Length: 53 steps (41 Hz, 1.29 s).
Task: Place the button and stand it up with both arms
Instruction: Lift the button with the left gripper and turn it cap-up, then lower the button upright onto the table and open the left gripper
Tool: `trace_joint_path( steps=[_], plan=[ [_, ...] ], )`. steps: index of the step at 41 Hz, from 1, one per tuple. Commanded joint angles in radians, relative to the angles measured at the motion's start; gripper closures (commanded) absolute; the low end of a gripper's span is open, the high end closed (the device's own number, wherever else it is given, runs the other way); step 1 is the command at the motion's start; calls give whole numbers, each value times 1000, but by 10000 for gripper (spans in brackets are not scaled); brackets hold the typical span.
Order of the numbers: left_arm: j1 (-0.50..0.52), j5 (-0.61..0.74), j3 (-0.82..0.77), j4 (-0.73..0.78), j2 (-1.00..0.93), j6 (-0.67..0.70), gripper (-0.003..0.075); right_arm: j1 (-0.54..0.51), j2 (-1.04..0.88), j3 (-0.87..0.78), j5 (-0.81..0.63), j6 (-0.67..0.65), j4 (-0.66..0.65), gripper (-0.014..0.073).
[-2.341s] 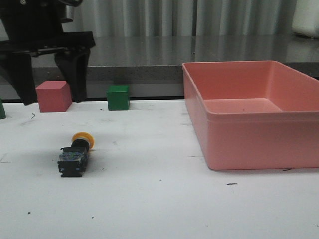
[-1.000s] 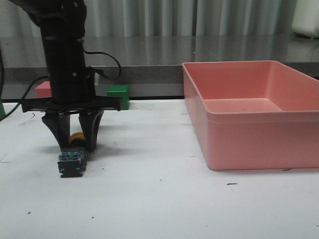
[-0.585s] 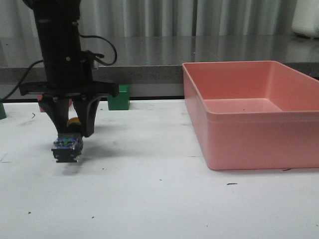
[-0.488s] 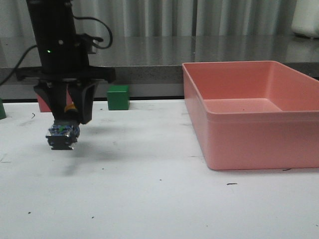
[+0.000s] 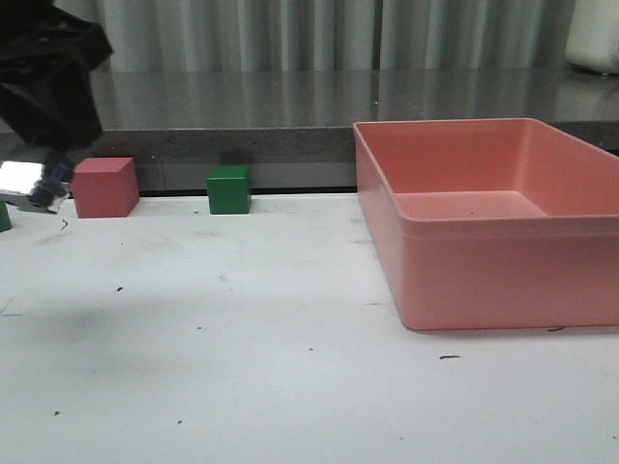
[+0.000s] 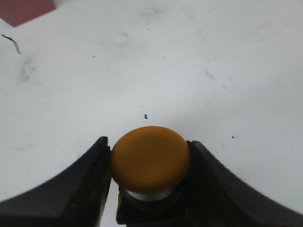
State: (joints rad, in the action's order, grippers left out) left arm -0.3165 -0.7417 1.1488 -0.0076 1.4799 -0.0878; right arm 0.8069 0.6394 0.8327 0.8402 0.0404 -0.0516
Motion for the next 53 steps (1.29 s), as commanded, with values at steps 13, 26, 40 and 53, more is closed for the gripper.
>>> trace_joint_path(
  steps=[13,26,40,53],
  plan=[
    [77,742,-463,1,-321,-6,532,4,0,27,-70,9,-14,71],
    [72,1308,-808,1,-316,7,532,4,0,27,-70,9,-14,71],
    [62,1582,-834,1,-140,33,532,4,0,27,-70,9,-14,71],
    [62,1857,-834,56,55,33,532,4,0,27,-70,9,-14,71]
  ],
)
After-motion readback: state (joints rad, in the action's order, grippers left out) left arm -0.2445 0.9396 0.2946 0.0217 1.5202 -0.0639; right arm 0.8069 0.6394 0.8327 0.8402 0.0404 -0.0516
